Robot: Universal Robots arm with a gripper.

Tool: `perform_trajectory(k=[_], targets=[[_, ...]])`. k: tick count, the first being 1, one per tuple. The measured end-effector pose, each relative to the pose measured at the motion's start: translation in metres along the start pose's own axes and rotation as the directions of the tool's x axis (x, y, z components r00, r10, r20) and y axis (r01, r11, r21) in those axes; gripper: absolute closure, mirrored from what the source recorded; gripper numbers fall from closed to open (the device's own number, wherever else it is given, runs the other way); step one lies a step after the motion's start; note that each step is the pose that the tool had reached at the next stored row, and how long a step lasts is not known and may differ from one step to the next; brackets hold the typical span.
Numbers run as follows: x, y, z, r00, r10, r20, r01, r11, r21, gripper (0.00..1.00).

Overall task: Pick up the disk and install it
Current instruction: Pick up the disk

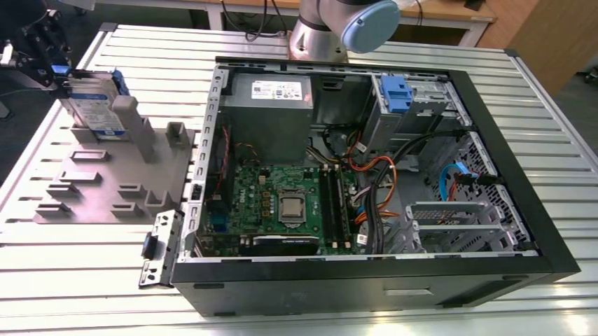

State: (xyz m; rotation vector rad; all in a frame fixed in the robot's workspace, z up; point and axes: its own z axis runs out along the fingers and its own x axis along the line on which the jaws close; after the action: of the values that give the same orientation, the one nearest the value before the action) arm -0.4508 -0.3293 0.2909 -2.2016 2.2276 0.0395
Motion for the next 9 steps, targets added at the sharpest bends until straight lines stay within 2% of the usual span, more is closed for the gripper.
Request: perform_trajectory(k=[1, 9], targets=[[0.0, 0.0, 0.0, 1.0, 0.0, 0.0, 0.0, 1.0, 0.0, 0.56], [0.0, 0.0, 0.0, 1.0, -0.003, -0.0001, 0.003, 1.0, -0.0001, 0.56]])
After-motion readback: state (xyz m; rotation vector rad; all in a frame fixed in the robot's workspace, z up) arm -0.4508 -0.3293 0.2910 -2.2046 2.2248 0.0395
